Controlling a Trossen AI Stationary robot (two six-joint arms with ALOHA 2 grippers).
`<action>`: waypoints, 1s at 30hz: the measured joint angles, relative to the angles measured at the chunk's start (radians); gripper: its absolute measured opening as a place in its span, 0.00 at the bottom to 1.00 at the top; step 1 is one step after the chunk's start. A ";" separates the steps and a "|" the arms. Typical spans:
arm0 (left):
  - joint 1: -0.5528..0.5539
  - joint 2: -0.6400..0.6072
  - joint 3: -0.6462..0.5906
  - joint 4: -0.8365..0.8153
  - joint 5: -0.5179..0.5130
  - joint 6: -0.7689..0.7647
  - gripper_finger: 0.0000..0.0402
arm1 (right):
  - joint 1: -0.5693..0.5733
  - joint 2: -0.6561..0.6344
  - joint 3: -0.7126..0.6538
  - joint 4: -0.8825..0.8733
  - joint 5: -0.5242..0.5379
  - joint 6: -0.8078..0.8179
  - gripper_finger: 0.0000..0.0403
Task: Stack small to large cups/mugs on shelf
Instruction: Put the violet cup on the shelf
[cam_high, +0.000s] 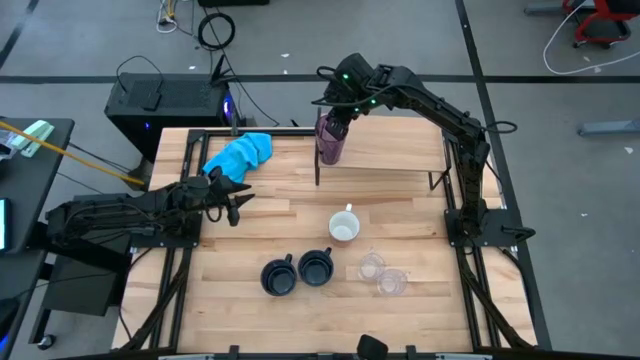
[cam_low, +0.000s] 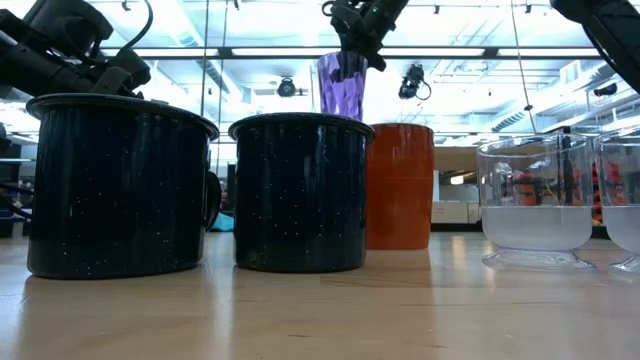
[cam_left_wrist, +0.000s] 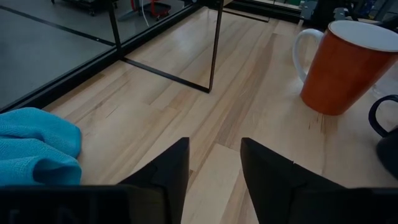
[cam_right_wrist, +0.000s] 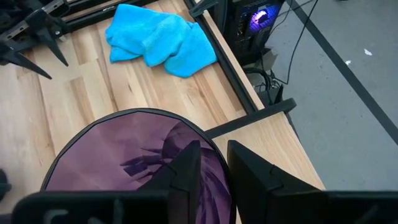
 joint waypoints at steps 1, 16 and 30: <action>0.000 0.000 0.000 0.000 0.000 0.000 0.39 | 0.000 0.000 0.000 0.000 0.000 0.000 0.22; 0.000 0.000 0.000 -0.001 0.000 0.000 0.39 | -0.001 -0.005 0.027 -0.009 0.002 -0.001 0.22; 0.000 0.000 0.000 -0.002 0.000 0.000 0.38 | -0.001 -0.015 0.034 -0.039 0.002 -0.003 0.22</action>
